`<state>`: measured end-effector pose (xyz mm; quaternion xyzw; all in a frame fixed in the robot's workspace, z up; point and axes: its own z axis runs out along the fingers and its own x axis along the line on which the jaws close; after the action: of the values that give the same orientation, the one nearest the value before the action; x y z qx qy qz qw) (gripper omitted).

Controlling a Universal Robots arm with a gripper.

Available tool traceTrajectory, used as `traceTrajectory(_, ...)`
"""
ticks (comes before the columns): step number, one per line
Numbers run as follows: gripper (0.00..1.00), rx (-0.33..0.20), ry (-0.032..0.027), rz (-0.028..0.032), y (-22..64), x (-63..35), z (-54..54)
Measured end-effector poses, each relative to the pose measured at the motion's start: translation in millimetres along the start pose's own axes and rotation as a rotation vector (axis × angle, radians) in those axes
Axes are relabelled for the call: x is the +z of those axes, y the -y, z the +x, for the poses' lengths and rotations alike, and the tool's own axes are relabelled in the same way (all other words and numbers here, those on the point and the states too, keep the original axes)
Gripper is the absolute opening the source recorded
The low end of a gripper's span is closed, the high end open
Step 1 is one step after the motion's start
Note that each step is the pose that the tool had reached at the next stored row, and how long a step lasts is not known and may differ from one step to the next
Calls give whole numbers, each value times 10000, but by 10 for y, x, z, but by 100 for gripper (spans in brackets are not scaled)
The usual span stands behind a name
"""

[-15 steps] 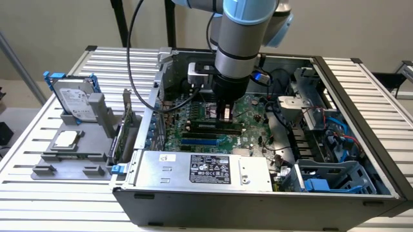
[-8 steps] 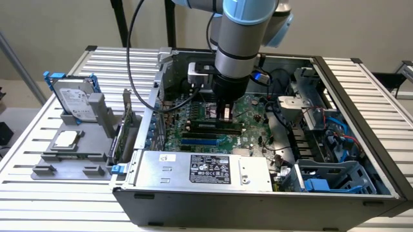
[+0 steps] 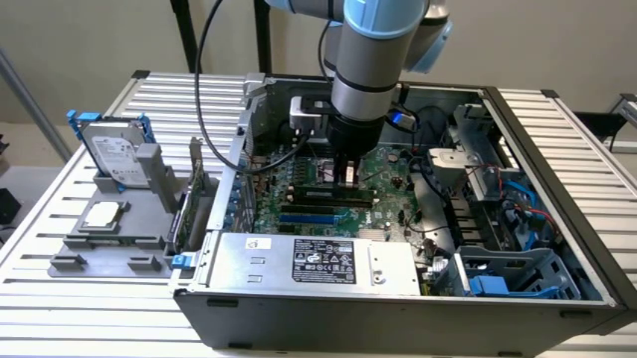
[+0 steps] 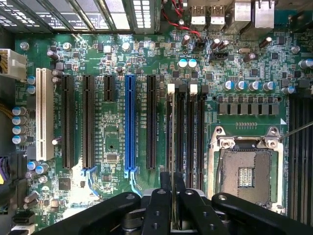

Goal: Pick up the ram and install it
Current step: 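Insert the ram into the slot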

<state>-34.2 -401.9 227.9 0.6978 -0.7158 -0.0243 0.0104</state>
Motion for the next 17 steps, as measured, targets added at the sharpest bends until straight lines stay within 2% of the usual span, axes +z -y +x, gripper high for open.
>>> traceTrajectory(17,13,1,-11,1,6,26,0)
